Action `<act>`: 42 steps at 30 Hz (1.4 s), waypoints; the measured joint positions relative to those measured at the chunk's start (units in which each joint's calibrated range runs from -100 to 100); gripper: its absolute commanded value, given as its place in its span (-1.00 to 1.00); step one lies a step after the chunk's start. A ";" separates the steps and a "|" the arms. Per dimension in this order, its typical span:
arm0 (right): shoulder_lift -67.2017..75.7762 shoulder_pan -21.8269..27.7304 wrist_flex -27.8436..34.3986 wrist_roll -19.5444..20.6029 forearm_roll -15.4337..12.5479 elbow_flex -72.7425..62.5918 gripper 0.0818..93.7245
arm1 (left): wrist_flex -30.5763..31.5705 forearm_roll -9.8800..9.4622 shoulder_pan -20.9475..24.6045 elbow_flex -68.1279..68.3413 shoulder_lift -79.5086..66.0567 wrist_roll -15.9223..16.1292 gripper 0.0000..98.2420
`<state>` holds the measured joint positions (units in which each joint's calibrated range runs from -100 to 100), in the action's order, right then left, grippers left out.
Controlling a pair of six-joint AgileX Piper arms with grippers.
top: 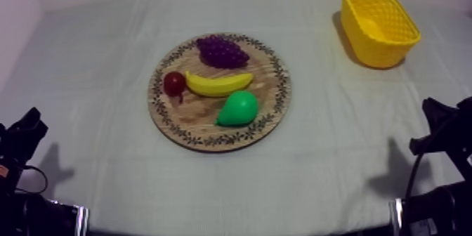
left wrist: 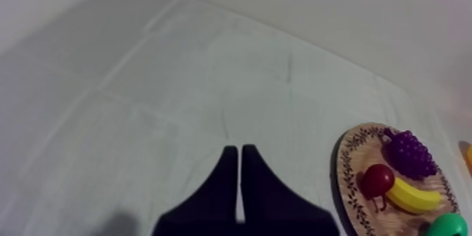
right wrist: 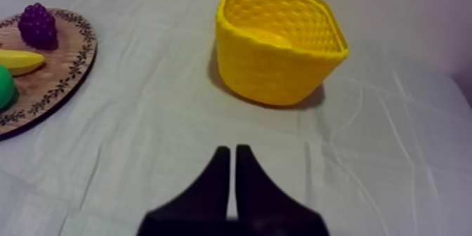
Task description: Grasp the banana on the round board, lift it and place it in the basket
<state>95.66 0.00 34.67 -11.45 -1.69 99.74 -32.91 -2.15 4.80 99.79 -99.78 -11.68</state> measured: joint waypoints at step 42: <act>-1.59 -0.04 -0.32 0.36 -2.07 0.00 -0.99 | 0.00 0.00 0.00 0.00 0.00 0.00 -1.00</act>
<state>94.06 -0.04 34.35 -11.09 -3.76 99.74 -32.91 -2.15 4.80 99.79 -99.78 -11.68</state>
